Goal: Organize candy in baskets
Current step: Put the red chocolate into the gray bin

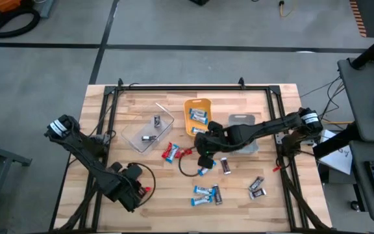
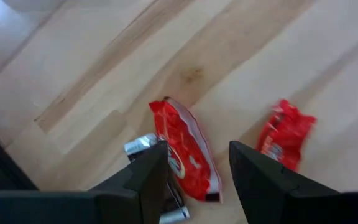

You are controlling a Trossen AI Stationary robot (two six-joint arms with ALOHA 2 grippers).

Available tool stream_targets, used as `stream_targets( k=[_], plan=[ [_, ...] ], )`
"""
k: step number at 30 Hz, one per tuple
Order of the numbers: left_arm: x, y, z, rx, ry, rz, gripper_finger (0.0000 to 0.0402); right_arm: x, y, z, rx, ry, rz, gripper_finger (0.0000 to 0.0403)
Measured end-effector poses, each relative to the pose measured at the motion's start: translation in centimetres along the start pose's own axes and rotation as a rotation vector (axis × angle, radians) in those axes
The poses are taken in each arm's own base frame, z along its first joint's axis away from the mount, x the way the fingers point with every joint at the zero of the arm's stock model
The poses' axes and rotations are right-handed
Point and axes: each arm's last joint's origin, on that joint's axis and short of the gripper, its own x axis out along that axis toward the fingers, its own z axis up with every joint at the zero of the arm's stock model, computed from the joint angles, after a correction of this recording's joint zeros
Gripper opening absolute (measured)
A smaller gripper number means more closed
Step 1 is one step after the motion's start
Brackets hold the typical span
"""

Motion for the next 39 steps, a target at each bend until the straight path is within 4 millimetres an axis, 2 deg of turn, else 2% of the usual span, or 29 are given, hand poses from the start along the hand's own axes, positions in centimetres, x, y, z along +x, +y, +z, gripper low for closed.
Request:
stream_targets(
  k=[6,22,26,32,36,39],
  plan=[
    [1.7,-0.7,-0.1,0.006,-0.007,0.072,0.0154,-0.3,0.7,-0.2,-0.017,-0.004,0.012,0.0157],
    [5.2,-1.8,-0.1,0.04,-0.007,0.202,0.0151,-0.3,0.8,-0.2,-0.01,-0.007,0.015,0.015],
    [5.3,-1.9,-0.1,0.051,-0.004,0.198,0.0113,-0.4,0.9,-0.2,-0.012,-0.006,0.023,0.0151],
    [5.3,-1.9,-0.2,0.05,0.024,0.199,0.0016,-0.6,1.4,-0.4,-0.03,-0.004,0.031,0.0144],
    [4.8,-2.2,-0.3,0.065,0.051,0.176,0.0014,-0.9,2.1,-1.0,-0.063,0.015,0.038,0.0139],
    [3.5,-3.1,-0.1,0.108,0.057,0.116,0.0007,-1.3,2.9,-1.5,-0.101,0.031,0.046,0.014]
  ],
)
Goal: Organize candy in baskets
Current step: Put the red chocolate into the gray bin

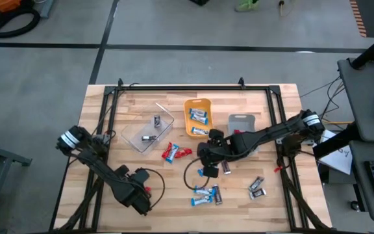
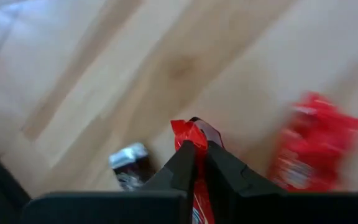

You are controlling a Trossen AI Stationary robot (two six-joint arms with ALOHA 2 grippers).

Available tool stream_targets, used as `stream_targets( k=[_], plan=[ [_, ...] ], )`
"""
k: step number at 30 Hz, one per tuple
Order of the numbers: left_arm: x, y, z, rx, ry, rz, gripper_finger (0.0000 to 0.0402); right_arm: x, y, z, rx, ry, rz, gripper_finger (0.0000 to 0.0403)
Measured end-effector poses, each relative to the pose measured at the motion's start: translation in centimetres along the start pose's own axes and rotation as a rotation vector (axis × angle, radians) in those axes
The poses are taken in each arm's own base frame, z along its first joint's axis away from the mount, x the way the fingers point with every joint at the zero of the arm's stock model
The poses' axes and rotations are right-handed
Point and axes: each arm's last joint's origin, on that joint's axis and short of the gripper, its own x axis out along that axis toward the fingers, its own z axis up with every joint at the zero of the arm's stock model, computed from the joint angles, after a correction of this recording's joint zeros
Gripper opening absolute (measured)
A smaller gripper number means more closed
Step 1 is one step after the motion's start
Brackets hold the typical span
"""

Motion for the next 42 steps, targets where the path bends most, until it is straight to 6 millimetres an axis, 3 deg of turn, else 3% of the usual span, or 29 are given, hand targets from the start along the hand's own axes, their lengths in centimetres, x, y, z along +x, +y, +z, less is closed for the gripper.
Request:
stream_targets(
  k=[12,17,21,33,38,42],
  plan=[
    [-7.9,-2.5,1.8,0.255,-0.279,-0.239,0.0002,-1.4,2.7,-1.4,-0.135,-0.012,0.054,0.0139],
    [-8.2,-2.7,1.6,0.307,-0.258,-0.253,0.0001,-1.6,3.2,-1.6,-0.142,-0.02,0.065,0.0137],
    [-8.3,-2.8,1.9,0.325,-0.341,-0.246,0.0001,-1.4,3.2,-1.8,-0.138,-0.02,0.064,0.0137],
    [-12.5,-4.5,3.5,0.699,-0.793,-0.401,0.0,0.8,4.7,-2.2,-0.338,-0.288,0.244,0.0137],
    [-12.2,-4.8,4.2,0.786,-0.943,-0.372,0.0,2.1,5.4,-2.9,-0.359,-0.442,0.275,0.0137],
    [-10.7,-4.6,5.0,0.776,-1.026,-0.429,0.0,3.1,5.9,-4.1,-0.368,-0.578,0.294,0.0137]
  ],
)
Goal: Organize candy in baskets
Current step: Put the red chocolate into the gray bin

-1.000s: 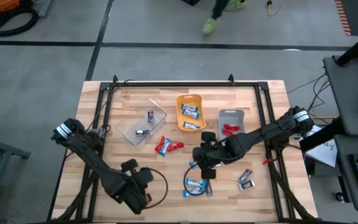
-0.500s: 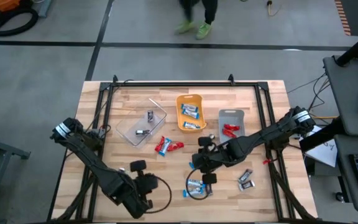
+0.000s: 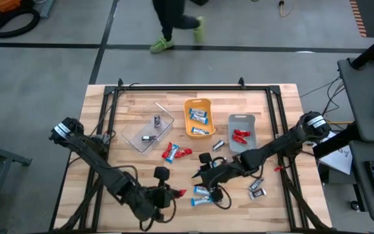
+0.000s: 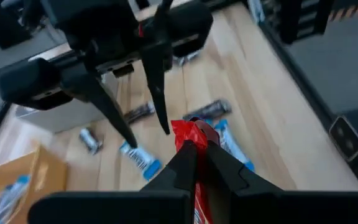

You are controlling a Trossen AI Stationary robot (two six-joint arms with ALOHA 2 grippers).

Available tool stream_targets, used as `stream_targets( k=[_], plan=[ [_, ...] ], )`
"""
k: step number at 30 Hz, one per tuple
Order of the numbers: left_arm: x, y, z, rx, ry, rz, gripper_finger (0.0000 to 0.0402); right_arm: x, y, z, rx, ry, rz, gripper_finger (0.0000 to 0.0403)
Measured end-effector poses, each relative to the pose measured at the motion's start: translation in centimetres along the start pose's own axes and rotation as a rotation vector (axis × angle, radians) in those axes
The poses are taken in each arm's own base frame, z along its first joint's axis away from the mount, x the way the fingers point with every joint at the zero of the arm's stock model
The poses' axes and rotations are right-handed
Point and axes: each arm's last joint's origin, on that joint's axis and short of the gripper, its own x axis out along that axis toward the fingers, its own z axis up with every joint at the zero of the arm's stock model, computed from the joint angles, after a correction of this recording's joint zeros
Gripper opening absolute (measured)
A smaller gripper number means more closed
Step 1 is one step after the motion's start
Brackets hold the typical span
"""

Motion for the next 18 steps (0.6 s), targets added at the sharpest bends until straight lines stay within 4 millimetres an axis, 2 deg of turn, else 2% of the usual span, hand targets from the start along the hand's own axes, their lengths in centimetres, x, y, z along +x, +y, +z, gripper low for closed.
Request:
stream_targets(
  k=[4,10,14,18],
  plan=[
    [1.0,1.0,-2.1,-0.054,-0.093,-0.044,0.0,0.0,0.3,-1.1,0.002,-0.13,-0.015,0.0137],
    [2.1,2.3,-5.0,-0.139,-0.202,-0.052,0.0,-0.6,0.2,-0.7,0.009,-0.358,-0.041,0.0137],
    [2.4,2.8,-5.7,-0.156,-0.255,-0.037,0.0,-0.8,0.2,-0.2,0.001,-0.428,-0.016,0.0137],
    [2.5,3.2,-5.3,-0.15,-0.304,-0.023,0.0,-0.8,0.2,0.0,0.013,-0.434,0.019,0.0137]
  ],
)
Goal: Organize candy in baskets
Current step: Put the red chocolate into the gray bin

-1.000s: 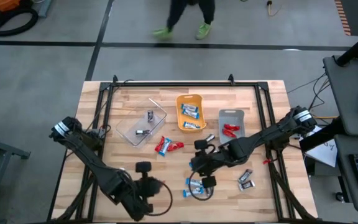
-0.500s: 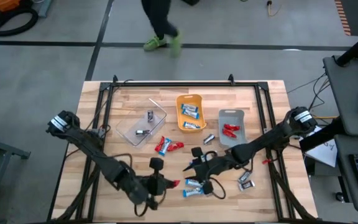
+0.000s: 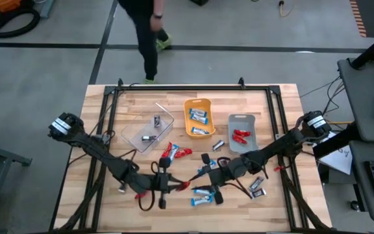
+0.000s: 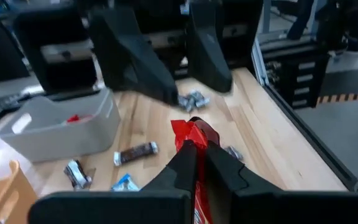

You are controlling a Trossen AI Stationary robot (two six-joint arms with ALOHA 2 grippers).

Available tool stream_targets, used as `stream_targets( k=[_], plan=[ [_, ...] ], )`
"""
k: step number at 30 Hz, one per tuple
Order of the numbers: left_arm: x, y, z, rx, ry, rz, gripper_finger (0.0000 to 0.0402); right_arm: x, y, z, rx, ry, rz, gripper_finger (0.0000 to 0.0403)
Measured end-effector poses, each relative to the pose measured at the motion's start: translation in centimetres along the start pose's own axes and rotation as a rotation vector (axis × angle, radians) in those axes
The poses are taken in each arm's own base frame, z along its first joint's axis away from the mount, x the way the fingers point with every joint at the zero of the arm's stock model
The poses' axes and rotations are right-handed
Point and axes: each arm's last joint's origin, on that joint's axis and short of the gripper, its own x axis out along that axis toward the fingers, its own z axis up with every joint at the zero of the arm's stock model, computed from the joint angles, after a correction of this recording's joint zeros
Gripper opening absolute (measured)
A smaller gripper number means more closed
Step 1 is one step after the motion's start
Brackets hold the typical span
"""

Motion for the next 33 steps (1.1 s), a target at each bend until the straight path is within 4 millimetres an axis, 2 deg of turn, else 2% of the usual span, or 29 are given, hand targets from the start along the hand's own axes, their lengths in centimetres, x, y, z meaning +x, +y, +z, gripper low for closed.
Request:
stream_targets(
  k=[24,28,33],
  plan=[
    [0.4,0.8,0.8,-0.002,-0.07,0.035,0.0,0.1,-0.9,-0.2,0.01,0.01,-0.027,0.0132],
    [0.6,1.1,0.8,-0.004,-0.068,0.044,0.0,0.1,-1.0,-0.2,0.01,0.009,-0.022,0.0099],
    [0.7,1.2,0.7,-0.003,-0.066,0.045,0.0,0.1,-1.0,-0.2,-0.027,0.011,-0.023,0.0024]
  ],
)
